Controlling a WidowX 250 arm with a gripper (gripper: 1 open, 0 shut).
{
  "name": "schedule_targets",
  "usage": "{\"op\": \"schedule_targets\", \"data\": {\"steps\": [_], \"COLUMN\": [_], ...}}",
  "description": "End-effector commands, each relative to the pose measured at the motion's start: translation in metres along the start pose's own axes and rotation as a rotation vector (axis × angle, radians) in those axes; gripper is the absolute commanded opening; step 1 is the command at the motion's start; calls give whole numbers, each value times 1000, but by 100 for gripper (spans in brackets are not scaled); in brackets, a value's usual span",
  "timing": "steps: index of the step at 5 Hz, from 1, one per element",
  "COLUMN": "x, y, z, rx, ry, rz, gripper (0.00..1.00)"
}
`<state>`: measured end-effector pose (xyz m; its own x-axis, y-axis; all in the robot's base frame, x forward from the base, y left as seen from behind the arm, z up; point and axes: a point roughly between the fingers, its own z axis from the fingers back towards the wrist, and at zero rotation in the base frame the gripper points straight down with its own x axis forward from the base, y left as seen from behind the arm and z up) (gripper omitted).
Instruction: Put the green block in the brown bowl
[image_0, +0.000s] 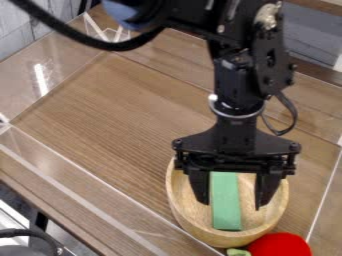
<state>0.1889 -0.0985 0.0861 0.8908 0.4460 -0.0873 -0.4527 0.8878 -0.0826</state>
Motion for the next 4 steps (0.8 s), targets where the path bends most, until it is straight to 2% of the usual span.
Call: {"op": "schedule_targets", "data": {"steps": [1, 3, 4], "x": [4, 8, 4], "y": [-13, -13, -6], "z": [8, 18, 11], "rx": [-38, -49, -53], "ry": [-26, -28, -24], "rz": [-38, -41, -87], "gripper": [100, 100, 100]}}
